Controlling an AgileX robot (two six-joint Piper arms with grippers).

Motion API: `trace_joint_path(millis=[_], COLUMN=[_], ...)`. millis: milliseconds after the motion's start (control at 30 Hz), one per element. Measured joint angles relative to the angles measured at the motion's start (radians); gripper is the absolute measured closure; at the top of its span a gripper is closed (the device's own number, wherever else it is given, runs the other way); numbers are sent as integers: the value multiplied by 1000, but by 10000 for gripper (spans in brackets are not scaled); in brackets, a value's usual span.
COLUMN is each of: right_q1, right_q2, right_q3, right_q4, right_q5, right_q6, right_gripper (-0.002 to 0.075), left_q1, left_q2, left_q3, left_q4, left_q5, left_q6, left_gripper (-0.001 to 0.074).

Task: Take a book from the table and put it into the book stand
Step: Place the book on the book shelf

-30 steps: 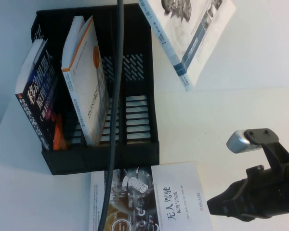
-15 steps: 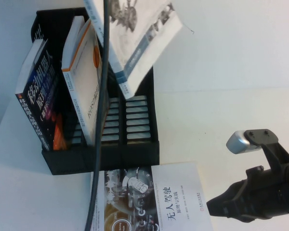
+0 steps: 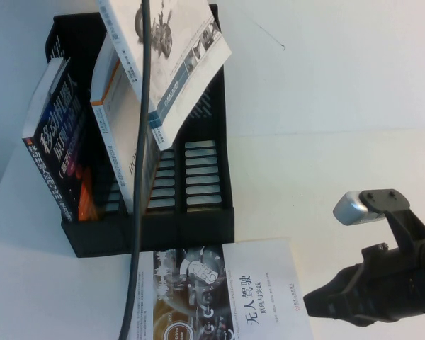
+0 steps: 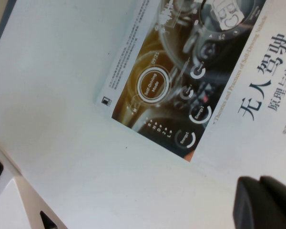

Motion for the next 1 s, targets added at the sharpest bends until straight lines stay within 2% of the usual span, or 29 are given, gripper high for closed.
trace_joint_path(millis=[467, 800, 1000], right_q1=[0, 0, 0], right_q2=[0, 0, -2], right_q3=[0, 0, 0], right_q4=[2, 17, 99], right_q5=[-1, 4, 39], right_q6=[0, 0, -52], right_gripper=[726, 726, 726], left_q1=[0, 0, 0], left_q2=[62, 97, 74], left_q3=[0, 0, 2], left_q4=[-26, 23, -80], left_q5=[-29, 22, -8], left_q6=[2, 38, 64], left_gripper=[643, 643, 643])
